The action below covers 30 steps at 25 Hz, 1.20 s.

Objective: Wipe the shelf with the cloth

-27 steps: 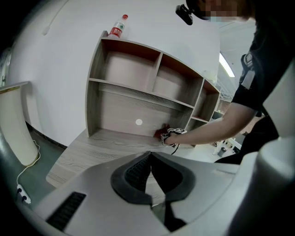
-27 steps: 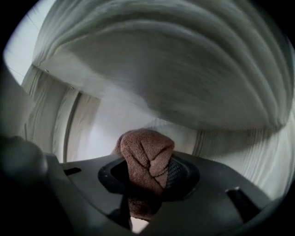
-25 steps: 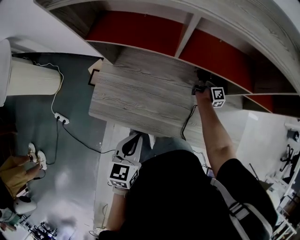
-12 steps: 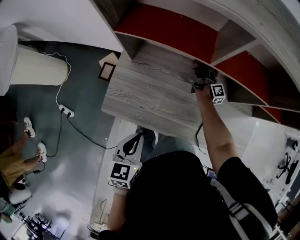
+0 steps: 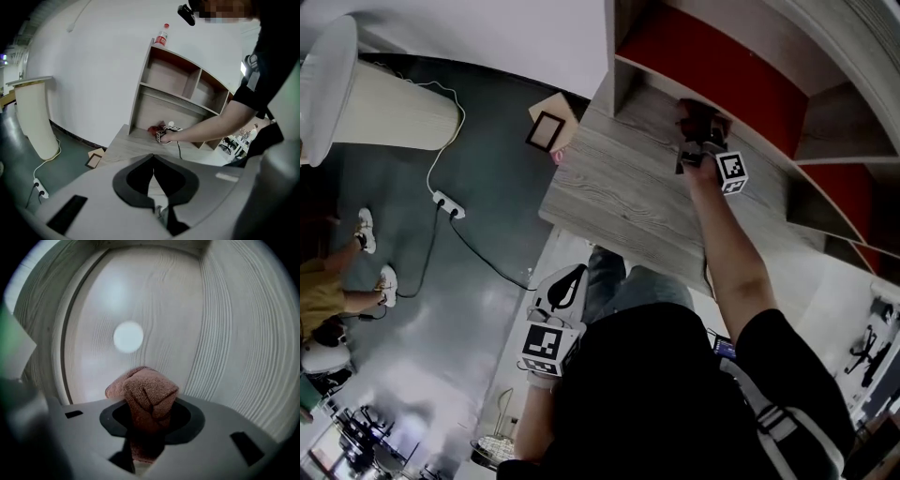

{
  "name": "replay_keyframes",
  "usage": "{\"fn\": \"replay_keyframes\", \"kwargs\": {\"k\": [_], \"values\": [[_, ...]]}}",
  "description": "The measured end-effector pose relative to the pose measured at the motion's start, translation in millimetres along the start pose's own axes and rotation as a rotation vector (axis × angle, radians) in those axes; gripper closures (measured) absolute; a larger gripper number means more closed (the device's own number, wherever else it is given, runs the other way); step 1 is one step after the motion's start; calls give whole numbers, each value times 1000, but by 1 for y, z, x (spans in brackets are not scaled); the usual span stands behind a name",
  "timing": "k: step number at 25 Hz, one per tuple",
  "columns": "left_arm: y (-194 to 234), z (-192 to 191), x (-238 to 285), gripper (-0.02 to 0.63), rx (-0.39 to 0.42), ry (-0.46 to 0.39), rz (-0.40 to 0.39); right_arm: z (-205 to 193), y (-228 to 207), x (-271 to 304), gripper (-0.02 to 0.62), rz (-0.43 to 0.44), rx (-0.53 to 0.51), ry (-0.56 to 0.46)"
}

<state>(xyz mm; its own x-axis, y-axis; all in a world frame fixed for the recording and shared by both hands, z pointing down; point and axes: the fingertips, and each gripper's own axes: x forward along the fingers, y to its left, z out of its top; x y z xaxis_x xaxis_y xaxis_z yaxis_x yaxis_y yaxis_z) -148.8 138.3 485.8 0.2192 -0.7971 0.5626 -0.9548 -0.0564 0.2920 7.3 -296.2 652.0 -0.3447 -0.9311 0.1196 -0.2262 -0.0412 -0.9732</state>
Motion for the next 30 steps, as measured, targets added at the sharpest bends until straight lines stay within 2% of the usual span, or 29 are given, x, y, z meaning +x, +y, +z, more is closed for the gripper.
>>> {"fn": "replay_keyframes", "kwargs": {"k": [9, 14, 23, 30], "values": [[48, -8, -15, 598, -50, 7, 27, -98, 27, 38, 466, 40, 18, 113], [60, -8, -18, 598, -61, 4, 33, -135, 37, 52, 466, 59, -32, 210], [66, 4, -15, 598, -52, -14, 21, -151, 61, 43, 466, 105, -214, 358], [58, 32, 7, 598, -24, -39, -30, -130, 95, -2, 465, 152, -379, 450]]}}
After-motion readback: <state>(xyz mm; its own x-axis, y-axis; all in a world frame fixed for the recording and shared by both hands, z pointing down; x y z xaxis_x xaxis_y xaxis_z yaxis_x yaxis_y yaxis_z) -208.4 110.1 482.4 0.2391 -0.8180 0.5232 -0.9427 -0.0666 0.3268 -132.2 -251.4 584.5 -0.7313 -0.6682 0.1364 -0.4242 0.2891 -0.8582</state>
